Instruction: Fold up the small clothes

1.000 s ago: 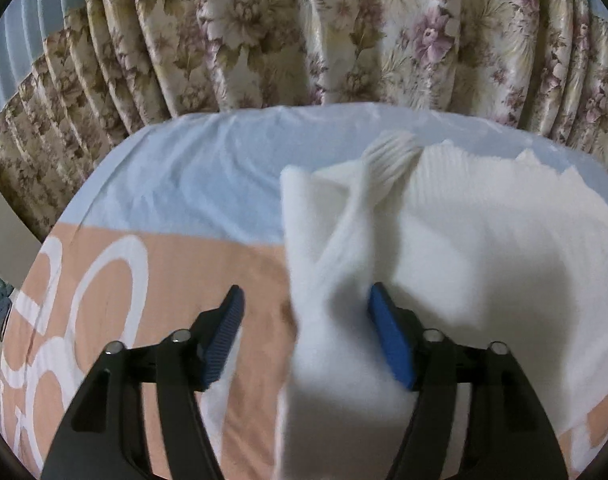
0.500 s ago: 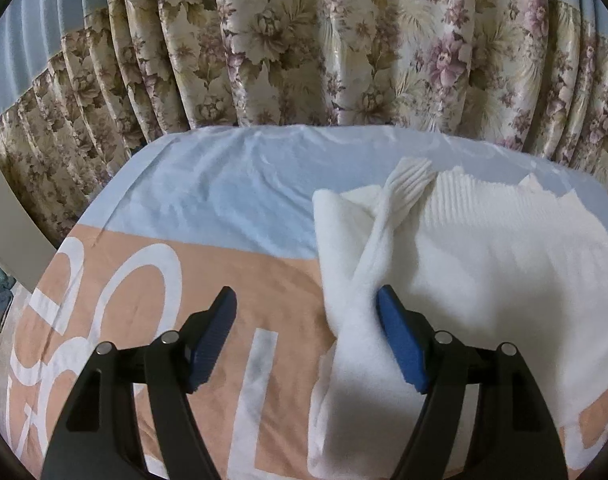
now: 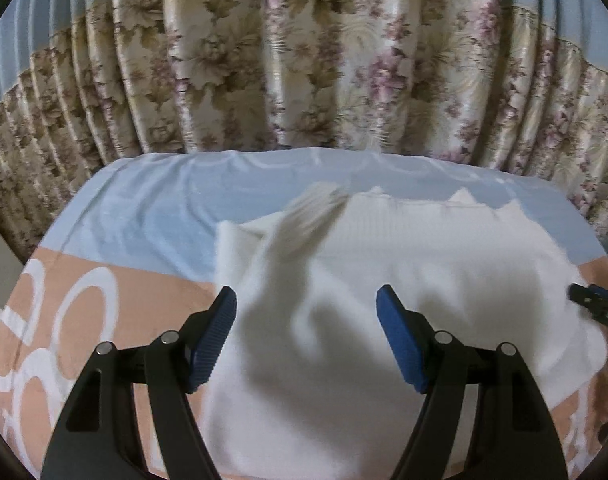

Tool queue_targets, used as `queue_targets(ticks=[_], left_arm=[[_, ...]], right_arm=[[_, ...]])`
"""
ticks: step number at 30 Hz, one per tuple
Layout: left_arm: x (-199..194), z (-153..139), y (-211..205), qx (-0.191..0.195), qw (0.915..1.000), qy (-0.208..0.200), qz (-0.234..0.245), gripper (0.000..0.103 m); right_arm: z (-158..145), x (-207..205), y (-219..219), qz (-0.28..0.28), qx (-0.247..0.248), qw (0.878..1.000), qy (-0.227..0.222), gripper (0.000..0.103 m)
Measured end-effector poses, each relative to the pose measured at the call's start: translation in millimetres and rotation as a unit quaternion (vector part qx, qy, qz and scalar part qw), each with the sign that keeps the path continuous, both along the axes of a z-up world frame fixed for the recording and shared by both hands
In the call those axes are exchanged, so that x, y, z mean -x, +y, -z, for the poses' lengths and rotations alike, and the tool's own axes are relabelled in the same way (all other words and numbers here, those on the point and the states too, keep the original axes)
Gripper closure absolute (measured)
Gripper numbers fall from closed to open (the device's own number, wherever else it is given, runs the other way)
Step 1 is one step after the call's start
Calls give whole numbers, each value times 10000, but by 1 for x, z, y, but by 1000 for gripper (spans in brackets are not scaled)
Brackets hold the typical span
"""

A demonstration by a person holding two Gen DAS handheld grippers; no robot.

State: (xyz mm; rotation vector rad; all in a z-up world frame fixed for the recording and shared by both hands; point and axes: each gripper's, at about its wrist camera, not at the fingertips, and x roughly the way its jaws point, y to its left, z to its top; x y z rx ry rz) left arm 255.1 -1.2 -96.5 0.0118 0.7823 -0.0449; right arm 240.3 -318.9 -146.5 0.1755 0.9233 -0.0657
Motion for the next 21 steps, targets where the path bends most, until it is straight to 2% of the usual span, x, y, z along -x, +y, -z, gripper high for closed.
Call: queue_targets(ticks=[5,8,15,21], left_arm=[[3,8,-29,106,9995,94,265,29],[4,15,-43,143,9991,160,368,29],[5,25,-53,153,9988,253,395,29],[8,26,-51,197,9988,254,382,29]], right_arm=[[8,-8,-8,17,-225,9997,11,21],[13,-11,-14,21,-541,9985,14,19],[16,-14,-21,-39,-932,9956,13,18],[22,-19,-13,-119,-893,9959,103,18]])
